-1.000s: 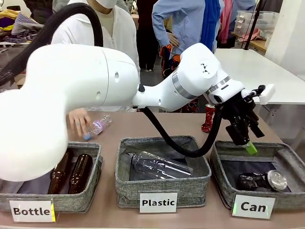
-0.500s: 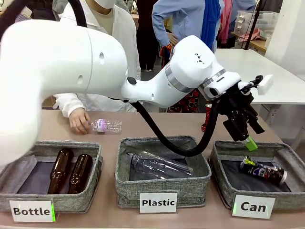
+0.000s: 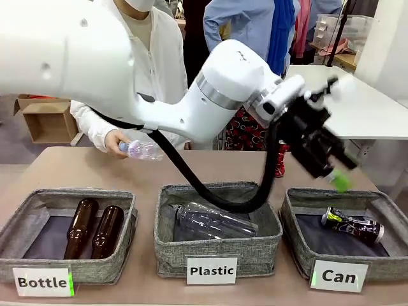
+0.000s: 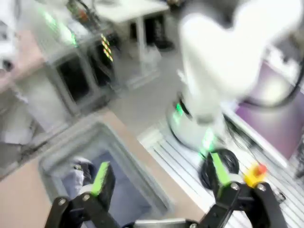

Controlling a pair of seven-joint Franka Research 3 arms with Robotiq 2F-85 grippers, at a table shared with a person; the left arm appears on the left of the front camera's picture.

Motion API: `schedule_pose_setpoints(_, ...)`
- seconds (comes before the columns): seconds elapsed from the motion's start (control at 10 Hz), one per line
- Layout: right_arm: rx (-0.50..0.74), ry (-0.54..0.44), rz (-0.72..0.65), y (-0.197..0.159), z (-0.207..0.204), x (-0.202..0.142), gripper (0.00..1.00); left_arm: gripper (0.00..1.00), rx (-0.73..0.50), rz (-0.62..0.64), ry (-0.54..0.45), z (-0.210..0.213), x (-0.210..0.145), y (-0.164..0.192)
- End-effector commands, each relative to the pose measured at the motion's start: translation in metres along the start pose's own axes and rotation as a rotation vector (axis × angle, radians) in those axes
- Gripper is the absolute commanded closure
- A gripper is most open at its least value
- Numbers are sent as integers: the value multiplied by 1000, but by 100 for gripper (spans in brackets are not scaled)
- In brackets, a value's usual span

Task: Sort the can waste into the basket.
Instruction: Pick up the can waste from the table and place it in the right Fabric basket.

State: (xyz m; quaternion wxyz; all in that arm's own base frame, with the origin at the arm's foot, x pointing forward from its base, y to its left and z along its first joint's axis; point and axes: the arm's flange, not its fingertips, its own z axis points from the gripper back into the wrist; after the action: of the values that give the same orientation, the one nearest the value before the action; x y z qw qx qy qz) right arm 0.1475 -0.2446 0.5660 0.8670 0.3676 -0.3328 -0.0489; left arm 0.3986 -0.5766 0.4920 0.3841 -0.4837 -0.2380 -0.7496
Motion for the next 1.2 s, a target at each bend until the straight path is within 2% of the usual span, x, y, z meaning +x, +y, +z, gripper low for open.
schedule_pose_setpoints(0.0,-26,-3,-43,12,-16,9,0,0,250,5,-248,-21,-9,-25)
schedule_pose_setpoints(0.2,-13,-31,-45,6,-4,5,0,0,273,-8,-154,-12,-12,-24)
schedule_pose_setpoints(0.3,-3,-48,-61,0,4,5,0,0,304,-13,-168,-5,-11,-25)
schedule_pose_setpoints(0.5,3,-66,-67,-2,8,5,0,0,291,-6,-169,-10,-13,-24)
schedule_pose_setpoints(1.1,-9,-45,-59,-2,8,5,0,0,329,32,-156,-8,-16,-20)
